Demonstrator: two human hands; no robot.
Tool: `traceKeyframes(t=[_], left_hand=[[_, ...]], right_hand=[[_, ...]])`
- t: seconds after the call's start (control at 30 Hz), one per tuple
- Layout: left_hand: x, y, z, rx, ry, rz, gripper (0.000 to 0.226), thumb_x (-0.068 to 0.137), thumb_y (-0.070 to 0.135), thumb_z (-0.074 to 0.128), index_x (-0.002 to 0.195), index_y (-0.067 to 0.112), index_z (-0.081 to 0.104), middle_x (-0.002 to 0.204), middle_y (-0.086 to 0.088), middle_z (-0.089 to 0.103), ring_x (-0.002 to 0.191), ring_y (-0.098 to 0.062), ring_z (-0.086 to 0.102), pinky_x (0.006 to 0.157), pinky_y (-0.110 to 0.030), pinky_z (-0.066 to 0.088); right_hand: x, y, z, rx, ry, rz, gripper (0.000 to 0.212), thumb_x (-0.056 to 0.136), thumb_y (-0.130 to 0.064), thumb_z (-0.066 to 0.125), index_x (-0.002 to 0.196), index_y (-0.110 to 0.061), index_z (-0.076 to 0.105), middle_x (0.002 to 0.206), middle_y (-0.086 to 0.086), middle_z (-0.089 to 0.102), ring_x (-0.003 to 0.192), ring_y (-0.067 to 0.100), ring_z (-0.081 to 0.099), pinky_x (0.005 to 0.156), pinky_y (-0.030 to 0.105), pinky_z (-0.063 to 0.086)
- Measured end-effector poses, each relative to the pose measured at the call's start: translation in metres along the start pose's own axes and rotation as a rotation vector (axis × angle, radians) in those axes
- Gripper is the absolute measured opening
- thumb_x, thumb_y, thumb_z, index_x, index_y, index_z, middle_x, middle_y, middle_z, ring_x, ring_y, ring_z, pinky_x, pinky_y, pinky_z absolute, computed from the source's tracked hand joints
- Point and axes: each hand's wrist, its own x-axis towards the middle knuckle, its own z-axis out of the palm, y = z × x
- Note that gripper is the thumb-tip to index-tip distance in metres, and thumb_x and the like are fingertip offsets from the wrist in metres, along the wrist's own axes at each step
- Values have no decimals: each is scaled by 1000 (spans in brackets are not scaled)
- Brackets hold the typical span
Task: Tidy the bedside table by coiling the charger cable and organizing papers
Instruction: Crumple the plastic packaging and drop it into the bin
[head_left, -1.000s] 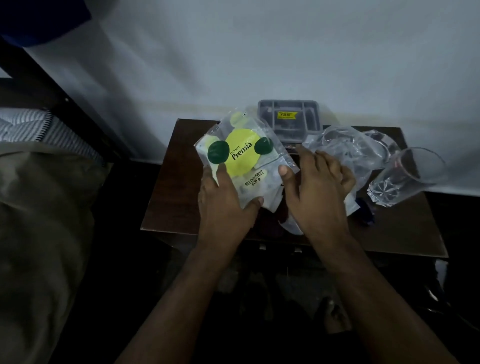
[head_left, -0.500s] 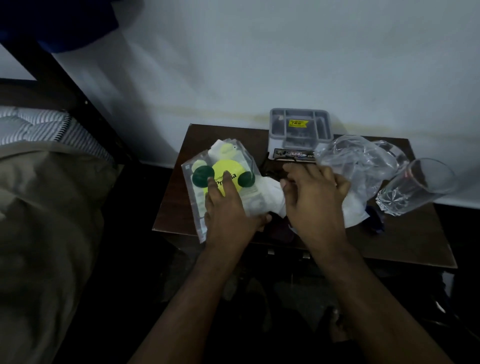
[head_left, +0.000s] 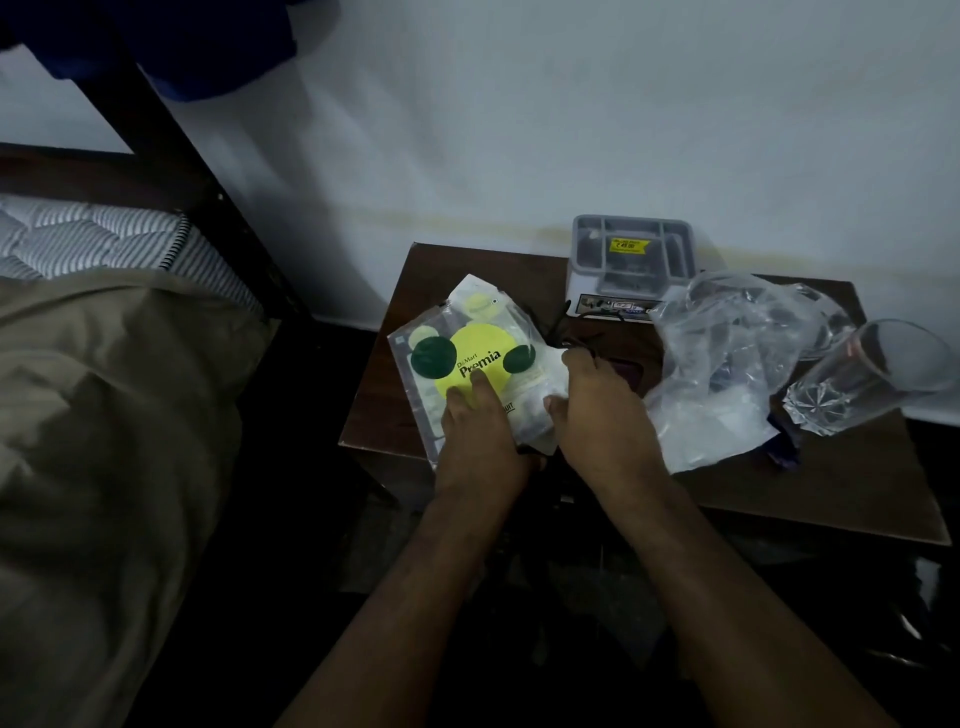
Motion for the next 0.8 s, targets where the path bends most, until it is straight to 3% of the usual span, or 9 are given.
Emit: traceKeyframes(t=[0.13, 0.23, 0.33, 0.43, 0.5, 0.57, 0.67, 0.8], left_hand=[[-2, 5, -10, 91, 126, 31, 132, 71, 57, 82, 161, 12, -3, 166, -26, 4, 156, -42, 6, 126, -51, 17], [-4, 10, -20, 9, 243, 110, 138, 64, 61, 84, 162, 17, -3, 169, -19, -1, 157, -39, -3, 125, -53, 11], [-6, 12, -27, -47, 319, 197, 148, 52, 67, 87, 161, 24, -4, 169, -13, -3, 157, -35, -3, 123, -55, 10], [-10, 8, -28, -82, 266, 188, 154, 49, 66, 90, 160, 26, -10, 169, -12, -5, 157, -35, 0, 123, -57, 12], [-12, 4, -24, -62, 160, 143, 157, 51, 62, 92, 160, 24, -14, 169, -14, -5, 157, -36, 1, 123, -59, 16], [-15, 2, -16, -35, 46, 103, 156, 54, 55, 94, 159, 23, -18, 169, -15, -4, 156, -40, 3, 123, -60, 17], [-17, 4, -6, 11, -19, 80, 149, 61, 52, 92, 159, 25, -17, 170, -17, -2, 156, -42, 3, 122, -59, 13], [-13, 12, -6, -70, 85, 104, 151, 56, 60, 91, 159, 28, -15, 169, -18, -4, 156, -41, -1, 122, -58, 12]], right_hand=[[1, -6, -9, 142, 109, -104, 30, 98, -16, 58, 128, -13, 61, 122, 9, 62, 110, 29, 61, 88, 39, 51], [-1, -8, -20, 339, 209, -210, 21, 98, -11, 60, 115, -12, 72, 107, 5, 61, 94, 19, 61, 79, 24, 47], [-6, -6, -30, 423, 304, -244, 18, 97, -13, 64, 111, -14, 76, 103, 0, 57, 91, 9, 58, 78, 4, 41], [-9, 3, -32, 385, 368, -213, 19, 96, -9, 65, 111, -11, 78, 105, 4, 61, 95, 14, 61, 84, 14, 47], [-11, 10, -31, 366, 395, -181, 20, 95, -7, 64, 110, -10, 78, 107, 9, 64, 97, 20, 65, 88, 27, 51], [-13, 15, -31, 365, 418, -159, 20, 95, -6, 65, 110, -9, 78, 107, 11, 64, 96, 23, 66, 88, 31, 53], [-14, 20, -34, 375, 467, -159, 20, 95, -8, 67, 112, -10, 77, 109, 7, 65, 96, 19, 66, 86, 19, 48], [-13, 21, -41, 500, 495, -223, 20, 96, -11, 67, 114, -13, 77, 106, -5, 62, 98, 8, 65, 87, 7, 47]])
